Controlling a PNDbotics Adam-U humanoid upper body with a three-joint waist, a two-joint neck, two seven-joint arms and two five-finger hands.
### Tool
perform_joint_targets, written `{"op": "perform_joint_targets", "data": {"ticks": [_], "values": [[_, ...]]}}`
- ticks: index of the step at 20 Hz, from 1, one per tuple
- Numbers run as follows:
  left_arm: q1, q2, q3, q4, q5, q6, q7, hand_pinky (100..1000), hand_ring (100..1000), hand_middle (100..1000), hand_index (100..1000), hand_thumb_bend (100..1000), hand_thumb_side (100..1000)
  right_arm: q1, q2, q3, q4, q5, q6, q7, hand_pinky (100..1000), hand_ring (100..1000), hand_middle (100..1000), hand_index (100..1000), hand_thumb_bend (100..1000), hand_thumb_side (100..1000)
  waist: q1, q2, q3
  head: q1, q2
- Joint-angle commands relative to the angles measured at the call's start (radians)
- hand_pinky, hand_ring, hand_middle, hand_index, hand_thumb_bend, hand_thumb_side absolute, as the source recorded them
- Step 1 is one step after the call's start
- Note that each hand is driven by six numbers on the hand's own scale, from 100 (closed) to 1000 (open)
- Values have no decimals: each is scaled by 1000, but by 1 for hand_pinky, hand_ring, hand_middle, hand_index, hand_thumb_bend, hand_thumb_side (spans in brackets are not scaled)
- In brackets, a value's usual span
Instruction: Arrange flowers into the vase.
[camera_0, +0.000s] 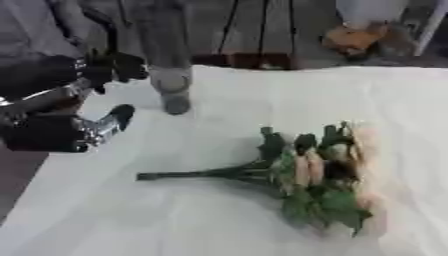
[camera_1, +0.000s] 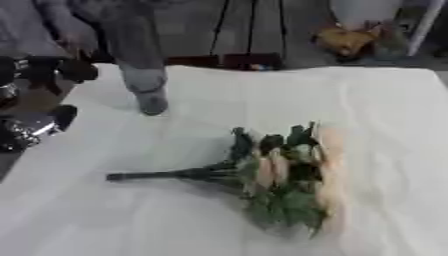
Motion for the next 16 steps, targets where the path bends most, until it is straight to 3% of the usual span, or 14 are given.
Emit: {"op": "perform_joint_targets", "data": {"ticks": [1, 8, 16], "values": [[-24, 12, 28, -31, 7, 6, -48, 750, 897, 952, 1000, 100, 1000, -15, -20, -9, -9, -14, 0, -4, 848, 913, 907, 931, 312, 1000, 5, -32, -2, -3, -5], [-171, -88, -96, 14, -55, 55, -148, 722, 863, 940, 1000, 100, 1000, -16, -15, -4, -9, -23, 5, 4, 847, 913, 905, 930, 316, 1000, 12, -36, 10, -26, 0], [-201, -122, -118, 52, -55, 64, -173, 729, 870, 942, 1000, 100, 1000, -18, -14, -4, -9, -23, 6, 5, 847, 913, 905, 930, 317, 1000, 14, -34, 10, -28, -5]]}}
